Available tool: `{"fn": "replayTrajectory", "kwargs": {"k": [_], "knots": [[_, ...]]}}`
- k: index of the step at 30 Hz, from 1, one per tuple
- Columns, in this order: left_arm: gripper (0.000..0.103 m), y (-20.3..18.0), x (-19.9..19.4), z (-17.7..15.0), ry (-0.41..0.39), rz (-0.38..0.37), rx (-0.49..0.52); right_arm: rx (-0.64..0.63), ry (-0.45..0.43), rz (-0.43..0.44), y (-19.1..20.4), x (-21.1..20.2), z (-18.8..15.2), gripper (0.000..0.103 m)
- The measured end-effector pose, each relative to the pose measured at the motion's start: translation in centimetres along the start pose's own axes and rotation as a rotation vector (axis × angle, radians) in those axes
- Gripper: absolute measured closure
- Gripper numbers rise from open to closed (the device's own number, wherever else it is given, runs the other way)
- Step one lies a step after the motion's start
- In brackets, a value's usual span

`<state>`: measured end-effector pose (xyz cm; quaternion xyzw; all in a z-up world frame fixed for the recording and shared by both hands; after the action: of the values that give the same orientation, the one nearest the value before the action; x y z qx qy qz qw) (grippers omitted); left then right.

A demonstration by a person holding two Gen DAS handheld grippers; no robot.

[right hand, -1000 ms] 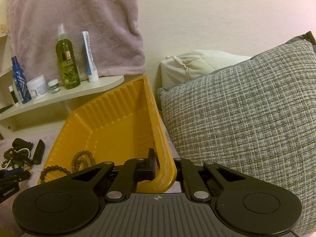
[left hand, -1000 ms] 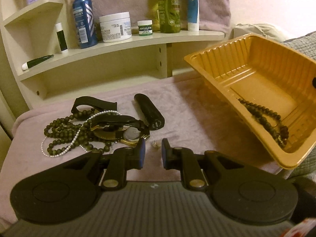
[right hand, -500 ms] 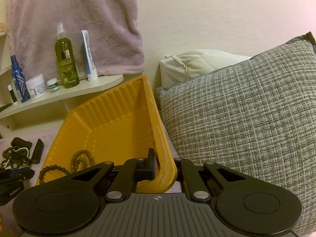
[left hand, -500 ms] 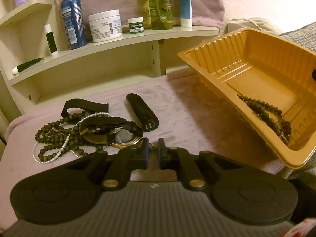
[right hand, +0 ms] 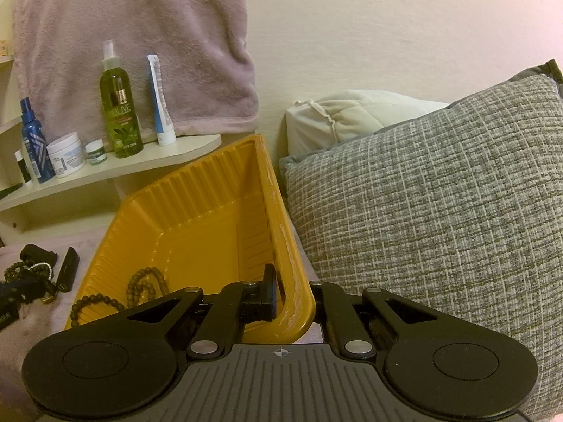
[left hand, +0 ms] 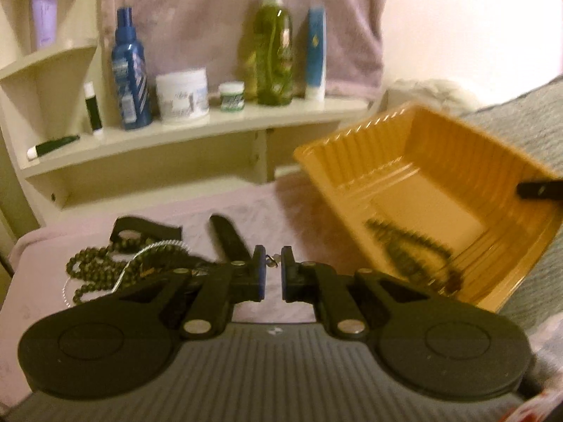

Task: Organize jewelry
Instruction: 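Carry the strand into the orange tray and open the left gripper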

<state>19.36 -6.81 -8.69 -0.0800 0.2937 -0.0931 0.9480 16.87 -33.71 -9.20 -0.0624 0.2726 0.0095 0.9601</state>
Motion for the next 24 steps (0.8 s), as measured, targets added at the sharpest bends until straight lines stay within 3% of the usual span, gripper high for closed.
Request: {"fn": "replayTrajectory", "kwargs": {"k": [12,24], "knots": [[0.096,-7.0,-1.6,0.4,0.003,-0.167,0.038,0.0,-0.003,0.003,0.1,-0.2,0.3,0.097],[0.093,-9.2,-0.7,-0.9,0.055,-0.209,0.057,0.006,-0.003,0.004,0.2,-0.3,0.2,0.097]]}}
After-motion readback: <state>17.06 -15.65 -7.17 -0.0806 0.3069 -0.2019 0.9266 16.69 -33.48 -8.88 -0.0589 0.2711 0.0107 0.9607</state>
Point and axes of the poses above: each gripper's, at about its wrist camera, not at the fingertips, and x roughly the way its jaws point, y to its left, z to its top, the point moved 8 cm from there along x, roughly the way its jaws point, and after that the axes turned 15 degrees about -x, right-handed, at the moved point
